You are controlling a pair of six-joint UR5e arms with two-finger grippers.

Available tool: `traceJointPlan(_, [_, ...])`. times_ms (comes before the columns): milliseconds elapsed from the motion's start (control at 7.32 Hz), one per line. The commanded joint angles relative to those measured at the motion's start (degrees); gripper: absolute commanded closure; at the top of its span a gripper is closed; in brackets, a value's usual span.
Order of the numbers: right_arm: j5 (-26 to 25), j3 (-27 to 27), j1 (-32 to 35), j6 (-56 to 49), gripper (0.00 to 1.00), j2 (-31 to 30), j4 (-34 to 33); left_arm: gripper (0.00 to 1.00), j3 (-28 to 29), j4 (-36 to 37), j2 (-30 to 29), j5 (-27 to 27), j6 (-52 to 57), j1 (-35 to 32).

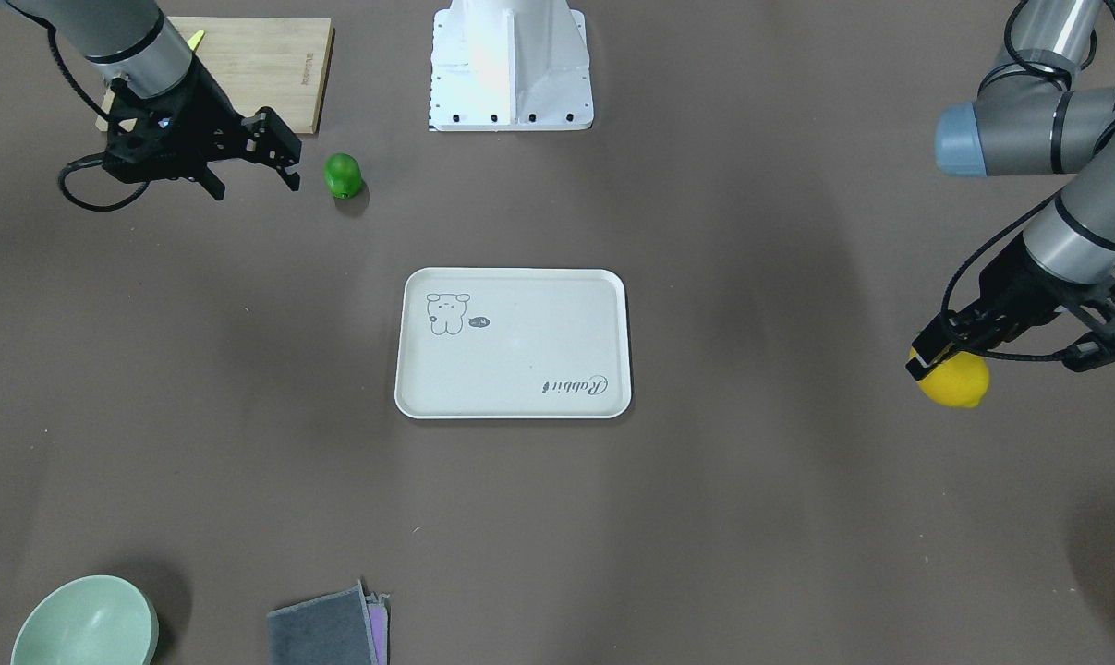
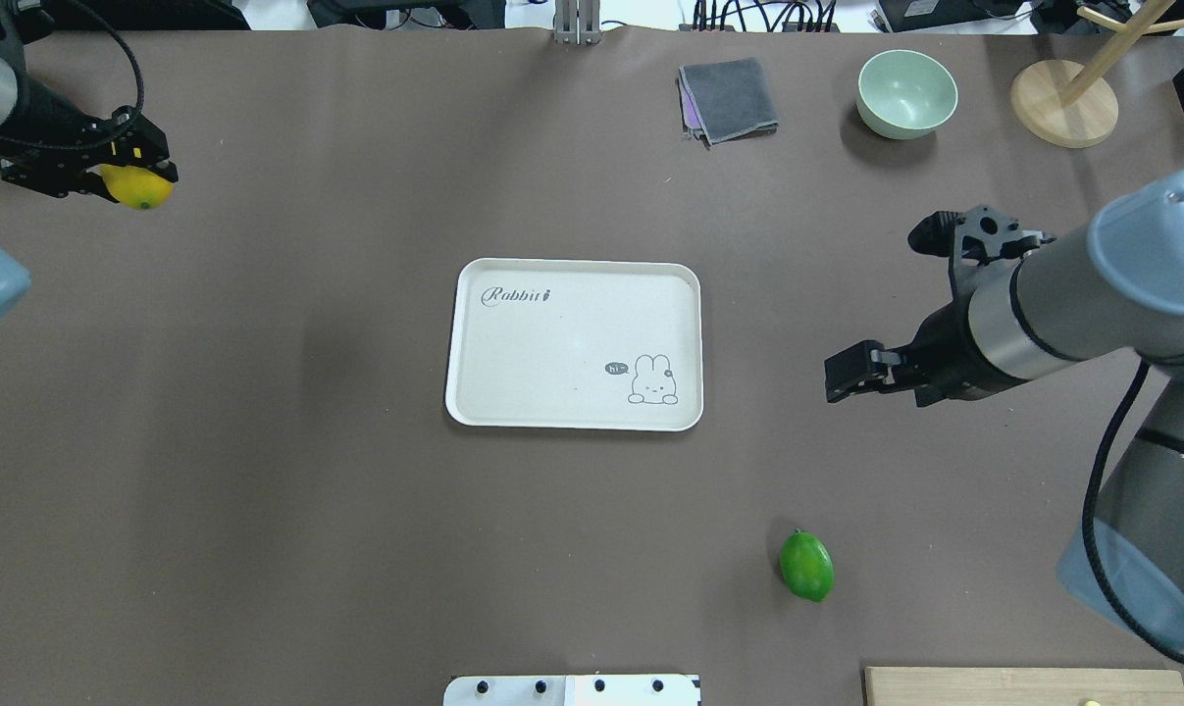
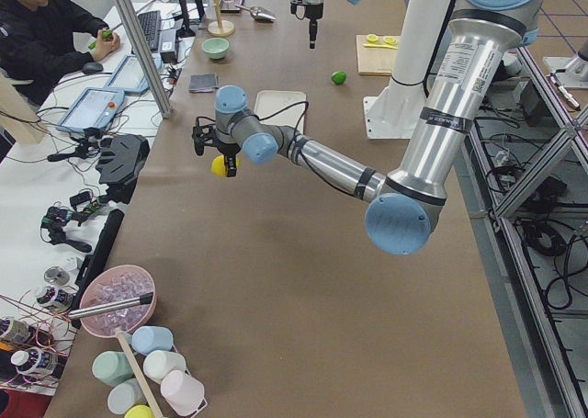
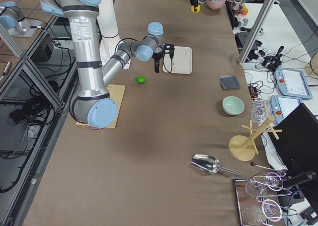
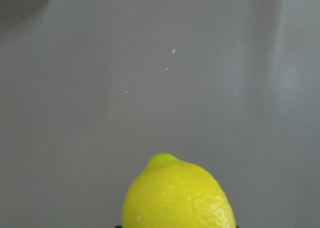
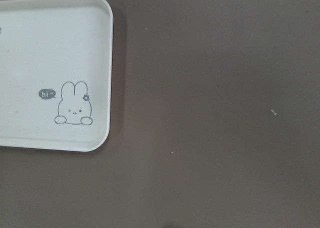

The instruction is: Place all lemons on tray

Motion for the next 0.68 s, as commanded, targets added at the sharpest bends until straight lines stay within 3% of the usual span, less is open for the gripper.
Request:
traceJointPlan(0, [-8.4, -0.3, -9.8, 2.4, 0.0, 0.1, 0.3, 1.0, 2.1, 0.3, -5.3, 1.7, -2.1, 3.3])
traceJointPlan(137, [-8.5, -0.7, -11.7, 2.4, 0.01, -0.1, 0.3, 1.0, 2.2, 0.3, -6.1, 3.9, -2.4, 5.0])
traceJointPlan(547, [-8.6, -4.8, -15.2, 2.1, 0.02, 0.0, 0.3, 1.0, 4.8, 0.0, -8.4, 4.2, -2.3, 5.7])
